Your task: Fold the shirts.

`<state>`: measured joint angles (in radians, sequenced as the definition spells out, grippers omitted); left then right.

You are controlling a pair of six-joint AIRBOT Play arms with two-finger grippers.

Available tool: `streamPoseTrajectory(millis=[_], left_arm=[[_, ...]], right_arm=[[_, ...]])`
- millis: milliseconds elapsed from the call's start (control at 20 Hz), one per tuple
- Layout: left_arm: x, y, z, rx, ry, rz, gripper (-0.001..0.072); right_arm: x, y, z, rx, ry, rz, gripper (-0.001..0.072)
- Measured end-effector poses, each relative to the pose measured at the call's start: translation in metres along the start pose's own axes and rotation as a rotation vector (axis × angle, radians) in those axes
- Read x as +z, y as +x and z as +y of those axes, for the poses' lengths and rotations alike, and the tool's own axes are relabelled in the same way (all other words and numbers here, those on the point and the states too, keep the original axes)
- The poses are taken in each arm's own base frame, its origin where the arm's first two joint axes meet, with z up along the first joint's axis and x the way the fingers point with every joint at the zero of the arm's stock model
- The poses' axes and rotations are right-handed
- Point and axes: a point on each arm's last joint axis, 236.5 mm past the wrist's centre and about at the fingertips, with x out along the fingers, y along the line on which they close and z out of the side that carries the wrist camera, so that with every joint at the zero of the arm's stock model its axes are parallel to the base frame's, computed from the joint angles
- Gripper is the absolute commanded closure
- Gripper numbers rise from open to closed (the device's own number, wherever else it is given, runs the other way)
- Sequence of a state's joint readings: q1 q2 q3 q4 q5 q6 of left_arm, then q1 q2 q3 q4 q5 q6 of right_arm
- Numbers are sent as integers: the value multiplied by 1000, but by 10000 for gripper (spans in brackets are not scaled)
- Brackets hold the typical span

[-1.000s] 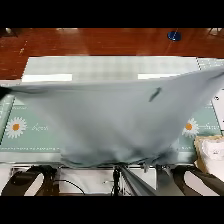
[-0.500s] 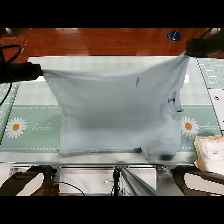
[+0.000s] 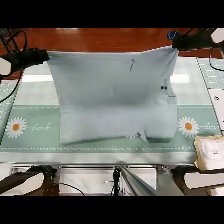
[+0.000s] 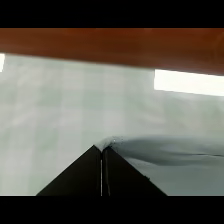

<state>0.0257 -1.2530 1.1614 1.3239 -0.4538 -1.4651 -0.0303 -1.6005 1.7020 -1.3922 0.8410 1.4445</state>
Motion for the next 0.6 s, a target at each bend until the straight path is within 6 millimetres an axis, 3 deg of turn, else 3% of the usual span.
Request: streamPoseTrajectory(millis=[150, 350, 600], left_arm=[[-10, 25, 5, 11, 0, -1, 686], [-45, 58, 11, 22, -4, 69, 686], [-91, 85, 17, 28, -12, 186, 686]], right_arm=[[-10, 30, -4, -3, 12, 7, 693], [-37, 65, -5, 11, 42, 67, 693], [-72, 88, -4, 29, 64, 172, 693]])
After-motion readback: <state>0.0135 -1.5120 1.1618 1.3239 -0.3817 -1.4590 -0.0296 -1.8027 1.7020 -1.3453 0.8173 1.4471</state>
